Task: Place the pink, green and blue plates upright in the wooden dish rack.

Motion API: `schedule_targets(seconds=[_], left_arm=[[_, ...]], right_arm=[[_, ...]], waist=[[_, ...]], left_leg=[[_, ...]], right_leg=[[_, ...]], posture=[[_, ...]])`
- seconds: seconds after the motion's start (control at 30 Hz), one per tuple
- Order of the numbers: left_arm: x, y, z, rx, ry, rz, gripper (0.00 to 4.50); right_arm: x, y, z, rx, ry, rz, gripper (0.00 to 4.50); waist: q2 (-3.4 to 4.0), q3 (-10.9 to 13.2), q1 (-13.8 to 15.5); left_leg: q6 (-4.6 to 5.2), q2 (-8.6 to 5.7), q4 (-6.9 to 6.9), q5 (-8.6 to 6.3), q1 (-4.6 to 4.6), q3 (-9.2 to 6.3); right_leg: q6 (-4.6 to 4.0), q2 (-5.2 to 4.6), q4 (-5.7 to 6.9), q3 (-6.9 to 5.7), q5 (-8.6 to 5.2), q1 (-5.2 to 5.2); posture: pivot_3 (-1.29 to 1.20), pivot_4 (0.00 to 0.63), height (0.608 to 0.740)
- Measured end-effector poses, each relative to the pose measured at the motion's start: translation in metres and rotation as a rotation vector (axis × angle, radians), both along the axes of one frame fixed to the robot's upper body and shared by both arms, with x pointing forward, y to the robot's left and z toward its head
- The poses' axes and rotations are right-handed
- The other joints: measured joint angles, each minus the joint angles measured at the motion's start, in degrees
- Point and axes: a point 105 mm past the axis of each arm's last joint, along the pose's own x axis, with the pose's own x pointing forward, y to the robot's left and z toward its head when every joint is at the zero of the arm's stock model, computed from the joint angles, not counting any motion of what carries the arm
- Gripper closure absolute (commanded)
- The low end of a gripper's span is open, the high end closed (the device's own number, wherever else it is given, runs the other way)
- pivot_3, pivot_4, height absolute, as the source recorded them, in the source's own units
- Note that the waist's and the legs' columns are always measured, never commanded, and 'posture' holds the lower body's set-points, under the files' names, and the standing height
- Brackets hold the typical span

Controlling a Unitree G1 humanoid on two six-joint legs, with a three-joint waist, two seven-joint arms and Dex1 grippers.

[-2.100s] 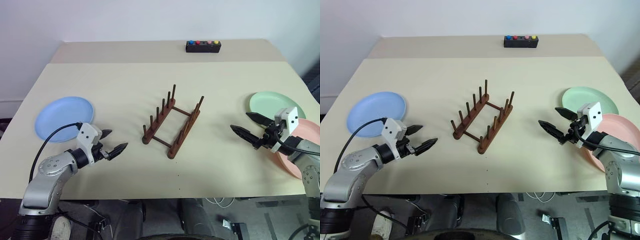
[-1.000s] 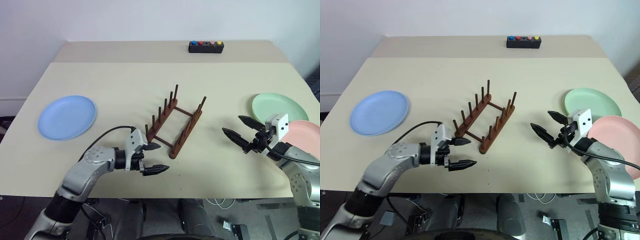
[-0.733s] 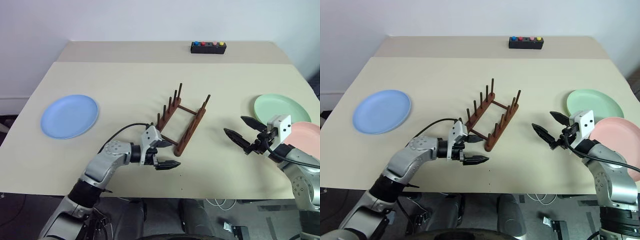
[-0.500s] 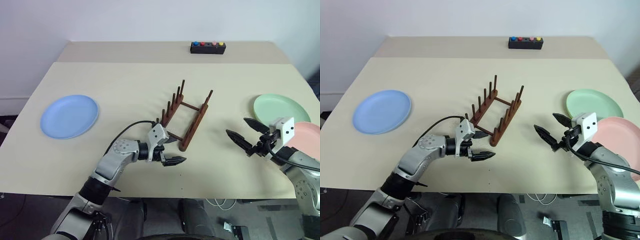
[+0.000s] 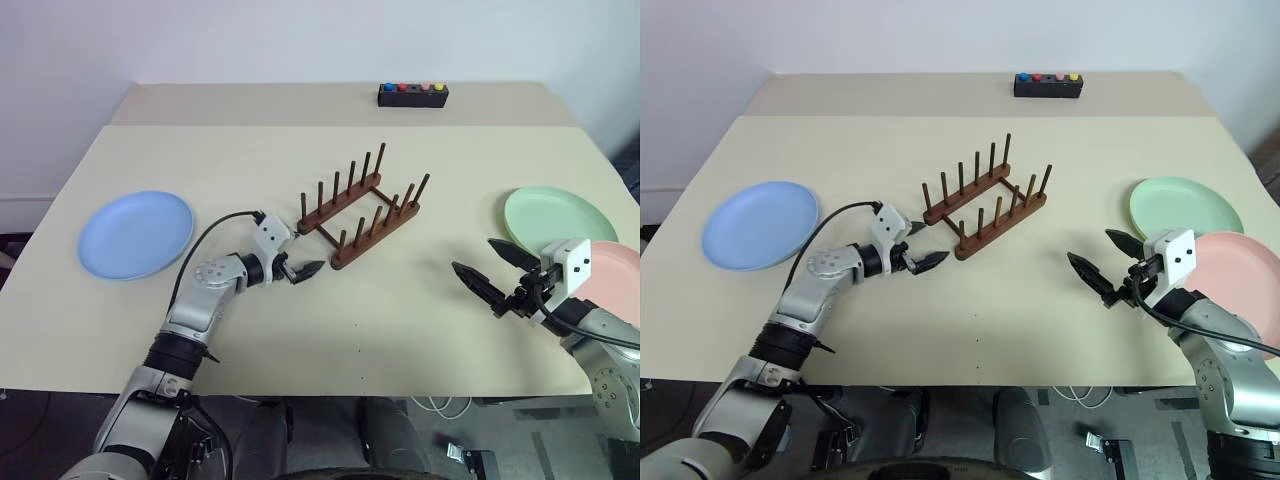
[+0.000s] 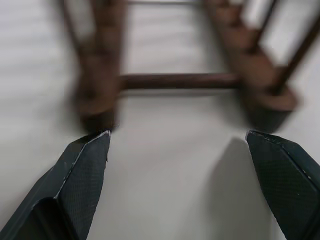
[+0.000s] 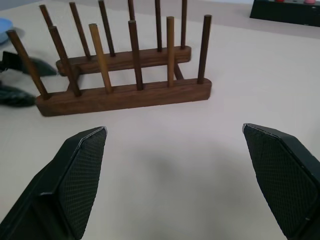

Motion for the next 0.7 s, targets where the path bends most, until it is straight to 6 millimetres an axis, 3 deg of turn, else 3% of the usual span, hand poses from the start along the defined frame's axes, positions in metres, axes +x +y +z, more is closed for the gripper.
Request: schedule_targets(seconds=[0.17, 0.37, 0.7], left_arm=[[-0.002, -0.001, 0.0, -0.023, 0.008, -0.019, 0.03], [-0.039, -0.025, -0.005, -0.053, 0.081, -0.251, 0.03], [-0.027, -0.07, -0.007, 0.008, 0.032, -0.261, 0.03]], right_arm=[[0.001, 0.0, 0.0, 0.001, 0.002, -0.004, 0.06], [0.002, 0.0, 0.001, 0.002, 0.0, -0.003, 0.06], [-0.016, 0.012, -0.006, -0.007, 0.092, 0.094, 0.06]], waist=[[0.0, 0.0, 0.0], [0.01, 0.0, 0.3], [0.05, 0.0, 0.5]], left_leg=[[0.0, 0.0, 0.0, 0.0, 0.0, 0.0], [0.0, 0.0, -0.03, 0.0, -0.02, -0.02], [0.0, -0.04, 0.06, 0.0, -0.01, -0.04]], right_leg=[[0.0, 0.0, 0.02, 0.0, 0.0, 0.0], [-0.01, -0.01, 0.0, -0.02, -0.01, 0.0], [-0.01, -0.03, -0.03, -0.02, -0.05, 0.1]], posture=[[0.0, 0.15, 0.734], [0.0, 0.15, 0.734], [0.0, 0.15, 0.734]])
